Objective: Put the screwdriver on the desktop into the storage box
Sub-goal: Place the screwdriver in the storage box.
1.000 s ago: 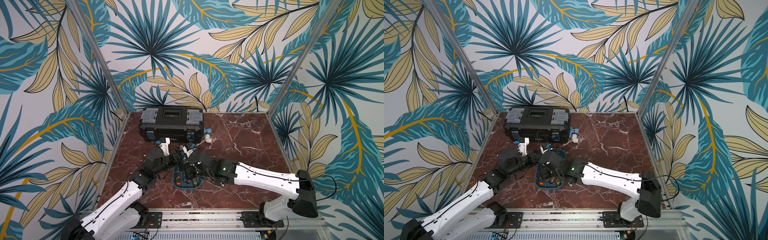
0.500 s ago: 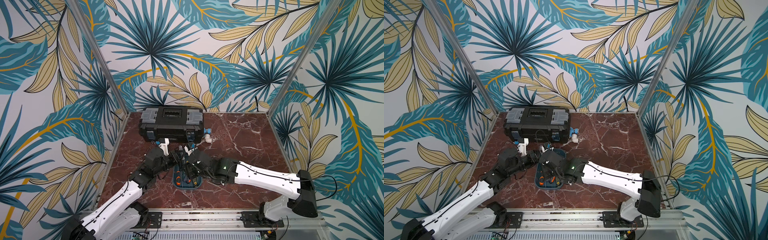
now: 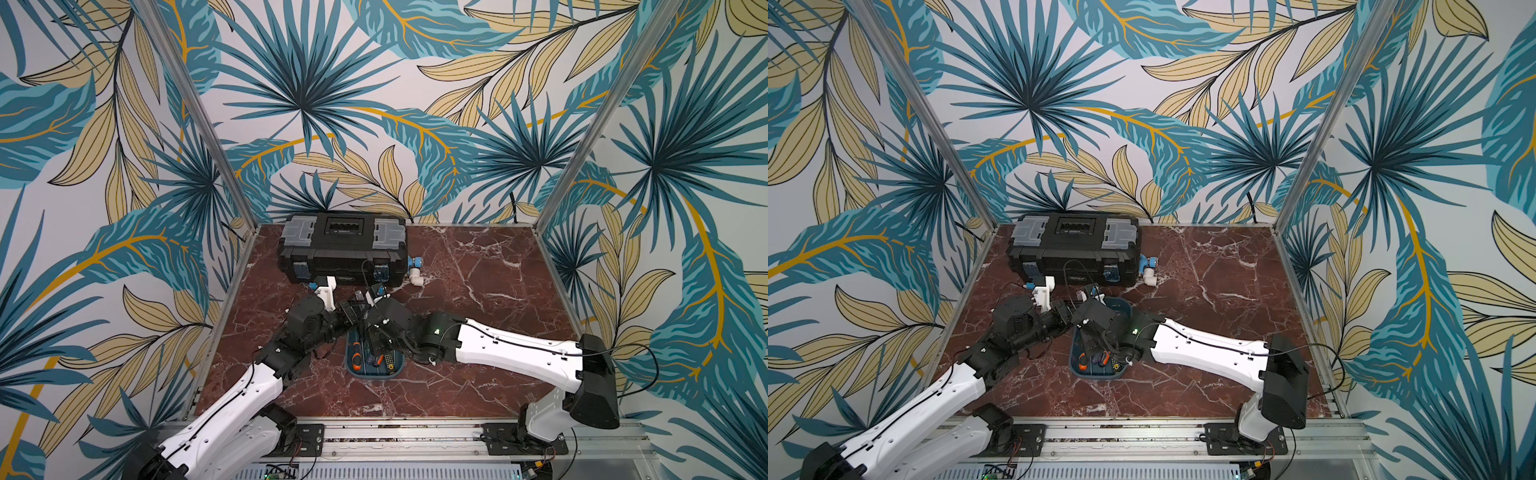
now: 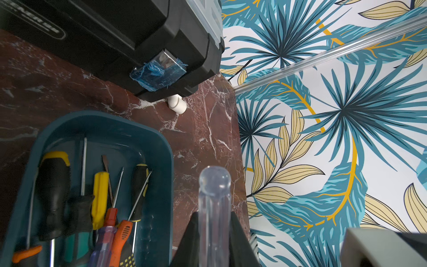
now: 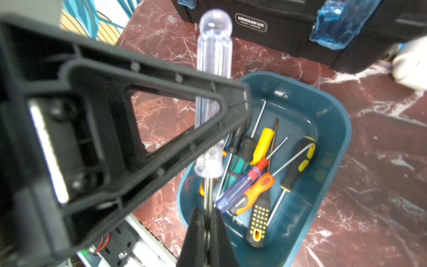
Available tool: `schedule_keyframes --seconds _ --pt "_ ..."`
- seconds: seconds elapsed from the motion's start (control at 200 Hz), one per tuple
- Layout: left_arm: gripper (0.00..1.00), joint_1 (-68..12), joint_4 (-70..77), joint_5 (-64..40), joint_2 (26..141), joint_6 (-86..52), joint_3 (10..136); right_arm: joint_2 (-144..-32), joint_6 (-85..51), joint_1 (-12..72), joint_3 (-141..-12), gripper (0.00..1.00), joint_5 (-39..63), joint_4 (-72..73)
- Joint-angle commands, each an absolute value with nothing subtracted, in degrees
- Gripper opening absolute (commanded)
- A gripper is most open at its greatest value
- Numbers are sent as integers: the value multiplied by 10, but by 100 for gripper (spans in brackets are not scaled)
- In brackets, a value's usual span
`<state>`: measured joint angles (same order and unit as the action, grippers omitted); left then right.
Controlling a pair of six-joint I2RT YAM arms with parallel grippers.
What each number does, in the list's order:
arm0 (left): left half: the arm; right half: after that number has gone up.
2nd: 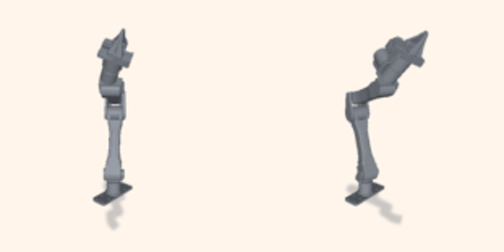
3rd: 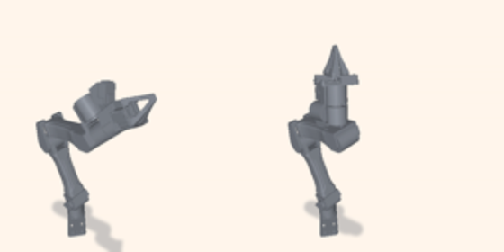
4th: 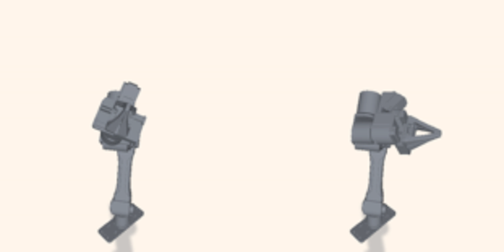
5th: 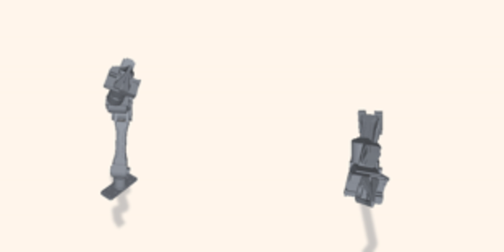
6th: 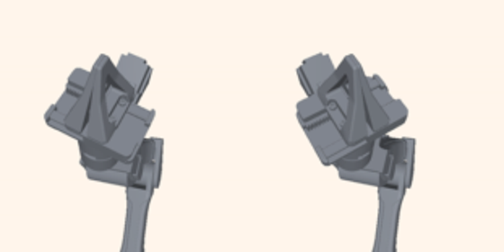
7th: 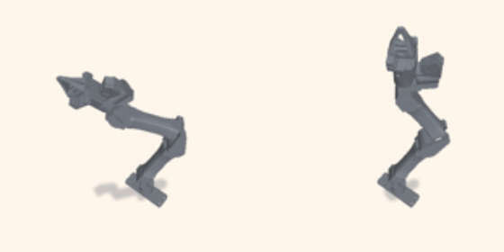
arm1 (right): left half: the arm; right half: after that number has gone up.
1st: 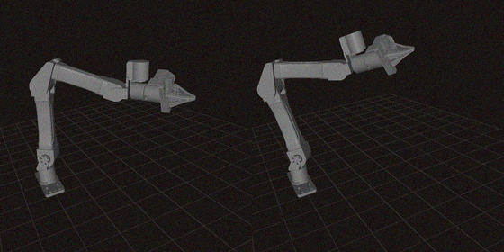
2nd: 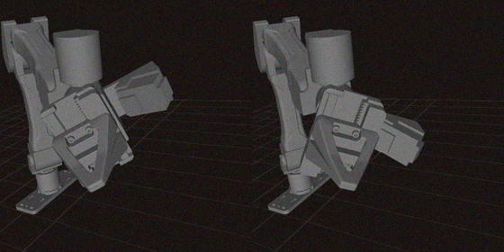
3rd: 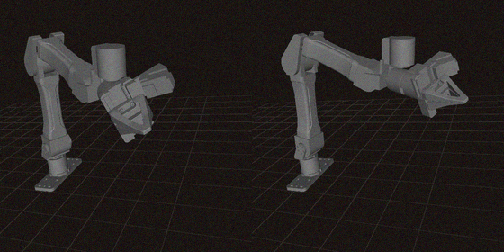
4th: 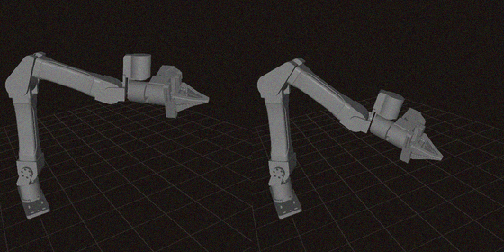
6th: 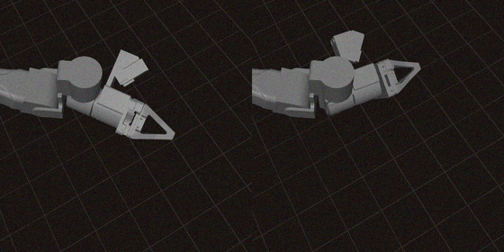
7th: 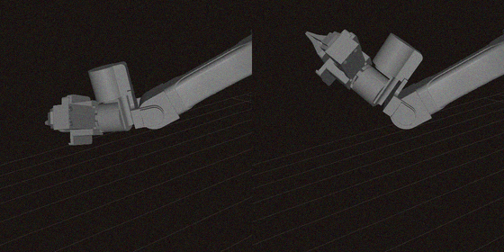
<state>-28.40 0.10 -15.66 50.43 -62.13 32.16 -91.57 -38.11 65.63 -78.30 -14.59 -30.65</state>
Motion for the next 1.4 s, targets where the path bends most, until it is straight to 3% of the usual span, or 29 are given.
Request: schedule_keyframes --seconds 0.0,0.045,0.13,0.27,0.396,0.491,0.626,0.766,0.932,0.977,1.047,1.122,1.252,1.392 --pt "14 -280 29 -172 489 -625 320 -897 -383 654 -765 0 -137 -305" --pt "32 -278 63 -178 490 -636 308 -884 -389 649 -749 0 -115 -282" --pt "45 -271 172 -213 505 -665 282 -846 -417 627 -686 0 -38 -190" --pt "51 -269 373 -283 564 -716 259 -779 -500 577 -557 0 112 55" --pt "51 -268 446 -335 613 -727 274 -754 -528 565 -516 0 153 131" --pt "42 -268 464 -360 634 -724 288 -740 -543 558 -495 0 163 156" --pt "12 -268 458 -361 644 -721 297 -717 -561 554 -467 0 161 186" --pt "0 -268 452 -358 641 -718 296 -704 -568 552 -453 0 154 189" --pt "0 -268 288 -322 613 -657 327 -683 -571 551 -450 0 139 138" --pt "0 -269 189 -295 599 -613 347 -670 -560 553 -455 14 118 91" --pt "0 -268 38 -251 578 -533 383 -649 -525 553 -478 47 60 -30" --pt "0 -269 -108 -183 564 -451 420 -632 -489 554 -512 64 -58 -209" --pt "0 -272 -253 -102 579 -354 449 -623 -487 538 -553 68 -227 -422" --pt "0 -312 -269 -34 626 -337 438 -582 -489 501 -520 73 -258 -453"
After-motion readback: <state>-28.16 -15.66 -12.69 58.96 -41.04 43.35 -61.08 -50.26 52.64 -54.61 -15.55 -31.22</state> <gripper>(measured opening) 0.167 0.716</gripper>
